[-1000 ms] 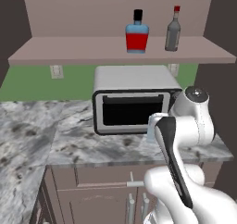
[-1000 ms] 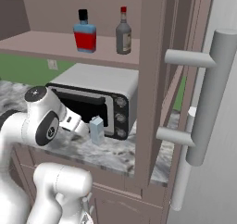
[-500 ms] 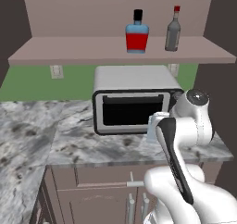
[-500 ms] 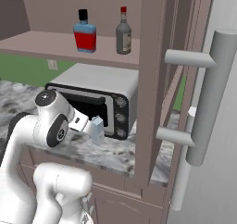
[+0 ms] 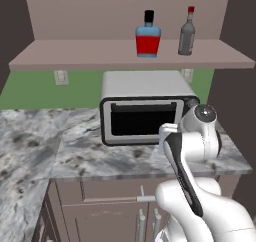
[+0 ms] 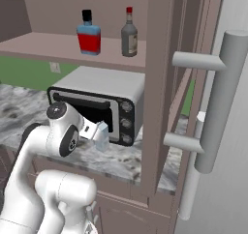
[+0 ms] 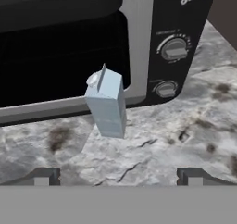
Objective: Sort all alcoholic drinks to one cabinet, and non-alcoholic drinks to the other.
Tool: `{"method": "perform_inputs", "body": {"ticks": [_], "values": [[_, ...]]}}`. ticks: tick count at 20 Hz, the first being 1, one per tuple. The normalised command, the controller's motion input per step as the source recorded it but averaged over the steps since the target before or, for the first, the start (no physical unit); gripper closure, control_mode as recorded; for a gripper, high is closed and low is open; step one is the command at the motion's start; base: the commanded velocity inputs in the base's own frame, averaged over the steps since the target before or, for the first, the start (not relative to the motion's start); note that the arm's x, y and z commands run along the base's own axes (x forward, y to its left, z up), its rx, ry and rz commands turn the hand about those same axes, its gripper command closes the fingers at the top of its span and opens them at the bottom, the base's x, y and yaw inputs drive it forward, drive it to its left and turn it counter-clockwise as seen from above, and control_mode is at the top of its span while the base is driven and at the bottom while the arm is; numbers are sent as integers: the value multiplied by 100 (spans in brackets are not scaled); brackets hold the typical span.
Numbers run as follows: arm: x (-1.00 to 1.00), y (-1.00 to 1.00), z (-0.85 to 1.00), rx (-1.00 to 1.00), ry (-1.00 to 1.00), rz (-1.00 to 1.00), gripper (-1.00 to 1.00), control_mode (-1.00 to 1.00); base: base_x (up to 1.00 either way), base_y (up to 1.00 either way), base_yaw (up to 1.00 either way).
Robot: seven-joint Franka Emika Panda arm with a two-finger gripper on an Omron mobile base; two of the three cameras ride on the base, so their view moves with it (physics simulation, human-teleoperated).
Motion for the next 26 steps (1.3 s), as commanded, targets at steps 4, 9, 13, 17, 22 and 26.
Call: {"method": "perform_inputs", "body": {"ticks": [4,9,13,17,22,26], "values": [[33,0,-26,0,-4,0,-100,-100,0,0,0],[27,0,-20,0,0,0,-100,-100,0,0,0],[29,0,-24,0,0,0,-100,-100,0,0,0],[35,0,-22,0,0,0,-100,-100,0,0,0],[33,0,-26,0,0,0,-100,-100,0,0,0],[28,0,-36,0,0,0,-100,-100,0,0,0]]}}
